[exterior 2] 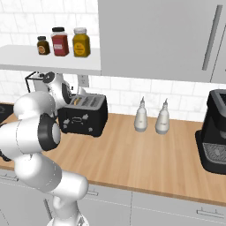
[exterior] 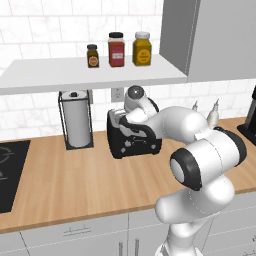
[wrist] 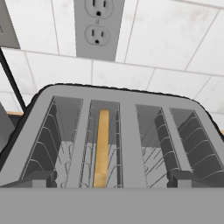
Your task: Start the toaster. Once the lever pops up, take the bread to the plate on the dining counter.
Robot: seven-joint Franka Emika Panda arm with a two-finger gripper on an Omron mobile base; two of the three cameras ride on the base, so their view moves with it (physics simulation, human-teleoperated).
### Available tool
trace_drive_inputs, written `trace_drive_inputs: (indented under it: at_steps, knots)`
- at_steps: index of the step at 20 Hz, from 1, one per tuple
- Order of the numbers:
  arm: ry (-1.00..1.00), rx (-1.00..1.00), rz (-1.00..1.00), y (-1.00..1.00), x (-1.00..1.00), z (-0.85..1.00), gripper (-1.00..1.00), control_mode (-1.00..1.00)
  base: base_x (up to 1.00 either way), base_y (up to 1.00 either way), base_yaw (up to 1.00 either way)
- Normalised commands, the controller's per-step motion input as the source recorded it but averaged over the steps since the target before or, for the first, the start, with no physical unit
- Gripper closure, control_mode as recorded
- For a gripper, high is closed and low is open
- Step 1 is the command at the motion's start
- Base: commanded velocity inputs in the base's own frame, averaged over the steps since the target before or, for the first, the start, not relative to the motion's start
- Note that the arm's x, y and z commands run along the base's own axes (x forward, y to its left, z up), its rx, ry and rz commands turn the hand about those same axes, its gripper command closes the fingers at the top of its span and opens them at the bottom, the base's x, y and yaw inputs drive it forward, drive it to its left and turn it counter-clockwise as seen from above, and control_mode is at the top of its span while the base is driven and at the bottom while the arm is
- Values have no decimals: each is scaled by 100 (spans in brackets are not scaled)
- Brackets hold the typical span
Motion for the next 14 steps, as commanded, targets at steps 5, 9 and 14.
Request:
trace_drive_inputs:
  at_steps: [5, 9, 14]
  knots:
    - [0, 0, 0, 0, 0, 0, -100, -100, 0, 0, 0]
    - [0, 0, 0, 0, 0, 0, -100, -100, 0, 0, 0]
    - [0, 0, 0, 0, 0, 0, -100, -100, 0, 0, 0]
